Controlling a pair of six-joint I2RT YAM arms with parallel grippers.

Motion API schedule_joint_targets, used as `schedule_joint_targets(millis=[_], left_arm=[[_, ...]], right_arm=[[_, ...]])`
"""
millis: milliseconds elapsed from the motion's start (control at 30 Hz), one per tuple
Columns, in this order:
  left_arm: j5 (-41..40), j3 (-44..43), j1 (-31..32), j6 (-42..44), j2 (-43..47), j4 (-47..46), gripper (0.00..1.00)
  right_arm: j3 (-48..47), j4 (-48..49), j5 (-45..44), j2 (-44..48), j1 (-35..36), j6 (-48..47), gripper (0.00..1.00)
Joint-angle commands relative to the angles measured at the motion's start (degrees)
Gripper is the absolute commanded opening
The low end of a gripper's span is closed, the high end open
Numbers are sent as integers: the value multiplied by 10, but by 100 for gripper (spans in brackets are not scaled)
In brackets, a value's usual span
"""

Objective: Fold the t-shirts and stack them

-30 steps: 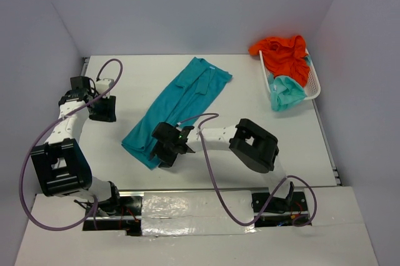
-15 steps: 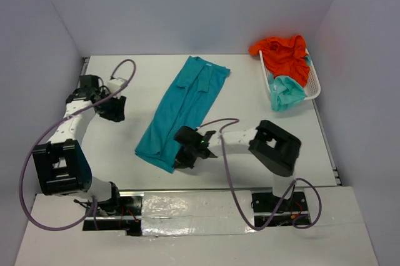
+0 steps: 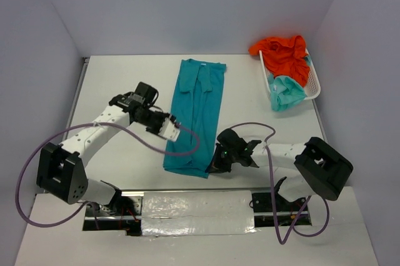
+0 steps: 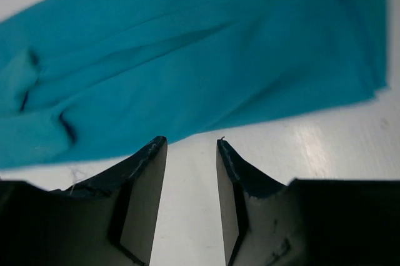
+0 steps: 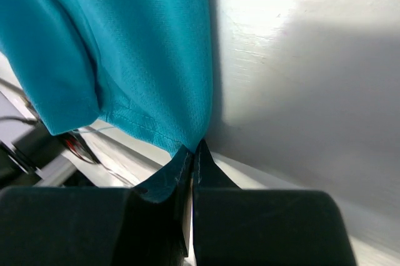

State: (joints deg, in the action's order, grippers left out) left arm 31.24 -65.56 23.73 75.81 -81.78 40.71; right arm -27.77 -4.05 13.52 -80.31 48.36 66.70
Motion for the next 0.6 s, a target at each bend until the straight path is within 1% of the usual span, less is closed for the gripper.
schedule_joint_targets(millis=[0,33,67,100,133,167,200,233,267,300,367,400,433,467,567], left_arm=[[87,51,-5,365,57,221,51],[93,72,-5,376,74,222,52],[101,116,-5,412,108,208,54],[124,140,-4,419,126,186,55],[129,191,8,414,143,152,58],[123,218,22,384,162,114,58],[106,238,37,382,164,52,60],[105,266,38,400,160,39,60],[109,271,39,411,141,38,61],[116,272,40,416,129,39,65],[119,266,44,397,94,25,69],[114,265,49,389,84,-10,75],[103,265,50,371,74,-29,76],[95,264,52,374,56,-42,76],[73,251,57,413,20,-26,77]], right_arm=[[26,-42,-17,-4,-13,-103,0],[28,-35,-6,-3,-16,-114,0],[31,-18,2,-4,-24,-132,0],[31,-11,11,-9,-27,-143,0],[28,-11,14,-13,-29,-152,0],[26,-14,18,-17,-31,-168,0],[26,-12,21,-24,-34,-176,0],[28,-7,27,-24,-37,-178,0],[32,-3,33,-25,-41,-183,0],[37,-3,36,-24,-41,-186,0],[37,-10,37,-22,-42,-194,0],[38,-12,38,-21,-42,-195,0],[38,-13,38,-20,-42,-196,0],[37,-14,39,-17,-42,-196,0],[28,-15,38,-20,-42,-198,0]])
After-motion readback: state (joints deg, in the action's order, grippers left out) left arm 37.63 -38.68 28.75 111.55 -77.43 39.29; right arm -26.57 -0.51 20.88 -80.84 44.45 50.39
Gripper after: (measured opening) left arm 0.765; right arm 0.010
